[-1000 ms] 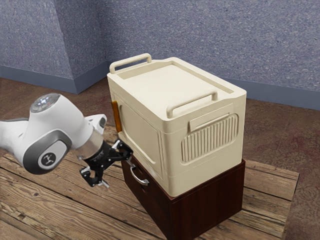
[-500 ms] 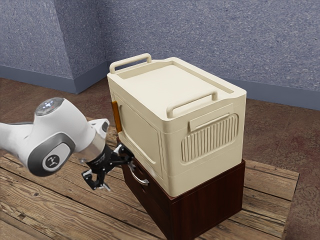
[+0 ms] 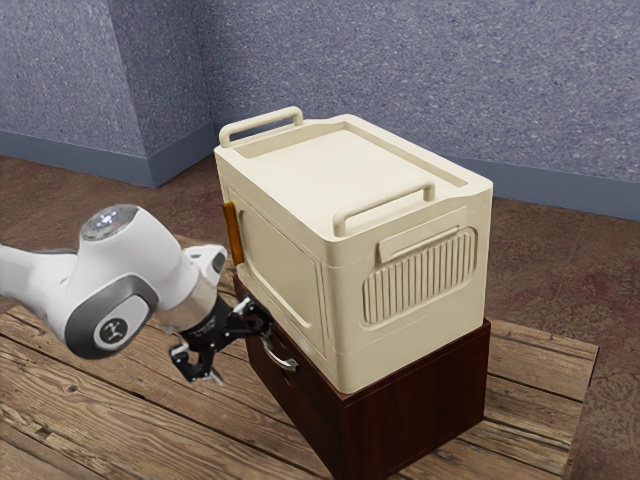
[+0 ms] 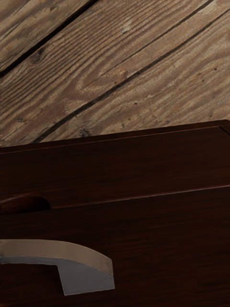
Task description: Pull the drawer handle with one arm to open the drawer
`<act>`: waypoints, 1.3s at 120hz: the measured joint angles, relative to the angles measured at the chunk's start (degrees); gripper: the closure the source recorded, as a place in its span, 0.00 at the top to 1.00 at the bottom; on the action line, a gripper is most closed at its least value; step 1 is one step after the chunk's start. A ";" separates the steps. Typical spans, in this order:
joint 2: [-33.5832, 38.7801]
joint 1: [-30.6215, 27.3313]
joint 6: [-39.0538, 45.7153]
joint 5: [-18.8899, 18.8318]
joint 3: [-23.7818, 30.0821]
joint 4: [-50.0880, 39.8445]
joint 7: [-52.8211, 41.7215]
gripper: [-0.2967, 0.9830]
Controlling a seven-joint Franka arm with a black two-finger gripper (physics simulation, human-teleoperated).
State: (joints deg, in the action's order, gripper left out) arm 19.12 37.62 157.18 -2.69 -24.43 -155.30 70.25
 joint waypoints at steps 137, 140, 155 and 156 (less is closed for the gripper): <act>-1.23 2.27 3.43 -0.08 -1.49 0.04 -3.27 0.42; -1.14 2.29 3.42 -0.08 -1.49 -0.04 -3.30 0.41; -0.27 2.82 3.18 -0.10 -1.53 -0.25 -3.65 0.36; -0.22 2.83 3.14 -0.10 -1.58 -0.27 -3.69 0.35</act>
State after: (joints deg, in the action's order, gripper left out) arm 18.90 40.45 160.33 -2.78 -26.01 -155.56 66.57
